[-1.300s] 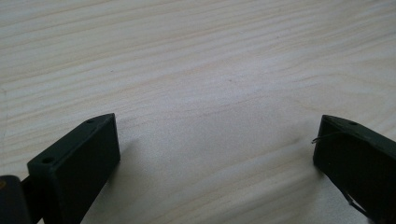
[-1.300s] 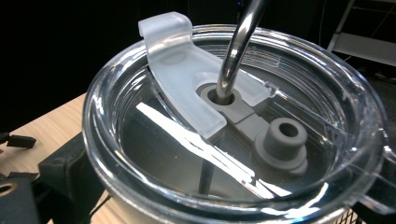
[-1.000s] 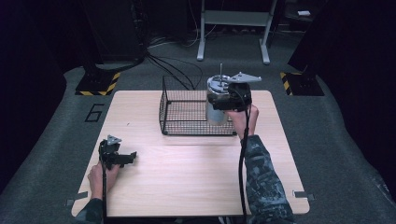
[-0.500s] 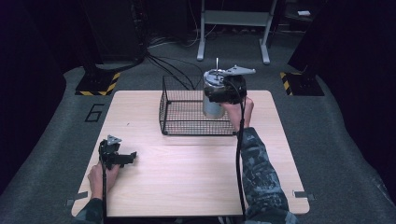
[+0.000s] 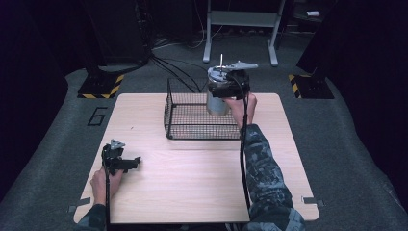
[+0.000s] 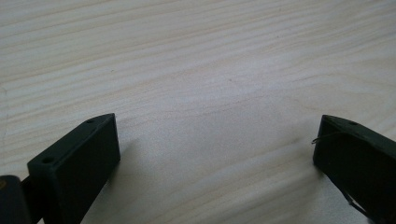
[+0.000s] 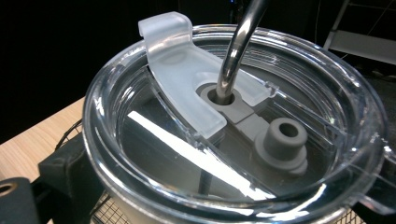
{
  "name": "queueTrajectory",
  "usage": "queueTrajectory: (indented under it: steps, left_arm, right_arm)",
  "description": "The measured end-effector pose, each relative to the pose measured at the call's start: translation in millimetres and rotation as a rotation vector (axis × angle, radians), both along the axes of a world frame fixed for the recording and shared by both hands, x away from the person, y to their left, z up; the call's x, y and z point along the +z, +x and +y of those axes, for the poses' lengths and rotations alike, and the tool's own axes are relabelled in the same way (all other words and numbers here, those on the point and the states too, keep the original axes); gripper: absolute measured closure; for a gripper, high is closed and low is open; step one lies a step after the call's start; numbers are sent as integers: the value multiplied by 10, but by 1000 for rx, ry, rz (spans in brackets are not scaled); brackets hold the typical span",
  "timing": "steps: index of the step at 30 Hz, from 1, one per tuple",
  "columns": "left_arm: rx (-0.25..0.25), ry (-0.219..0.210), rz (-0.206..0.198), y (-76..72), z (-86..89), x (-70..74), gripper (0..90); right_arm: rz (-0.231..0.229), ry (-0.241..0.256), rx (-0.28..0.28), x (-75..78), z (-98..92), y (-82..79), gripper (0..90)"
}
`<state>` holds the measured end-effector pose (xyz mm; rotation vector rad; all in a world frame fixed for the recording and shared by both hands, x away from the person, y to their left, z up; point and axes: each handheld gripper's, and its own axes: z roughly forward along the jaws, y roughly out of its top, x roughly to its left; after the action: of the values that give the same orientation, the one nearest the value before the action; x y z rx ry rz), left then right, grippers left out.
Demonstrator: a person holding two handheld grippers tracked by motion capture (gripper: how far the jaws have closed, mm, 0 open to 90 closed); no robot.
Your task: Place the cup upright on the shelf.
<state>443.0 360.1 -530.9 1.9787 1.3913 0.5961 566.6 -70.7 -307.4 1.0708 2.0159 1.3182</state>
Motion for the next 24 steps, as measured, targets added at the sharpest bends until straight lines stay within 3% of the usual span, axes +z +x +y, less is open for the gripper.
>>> queueTrajectory:
  steps: [6, 14, 20, 24]
  left_arm:
    - [7, -3, -13, 2, -5, -10, 5]
    - [8, -1, -15, 0, -5, -11, 5]
    - [10, -3, -16, 0, -7, -12, 5]
    - [-15, 19, 11, -4, 16, 10, 5]
  right_arm:
    - [4, -17, 5, -47, 100, 81, 32]
    - [18, 3, -3, -107, 183, 190, 32]
    - [44, 5, -18, -234, 184, 278, 32]
    - [49, -12, -27, -304, 193, 339, 32]
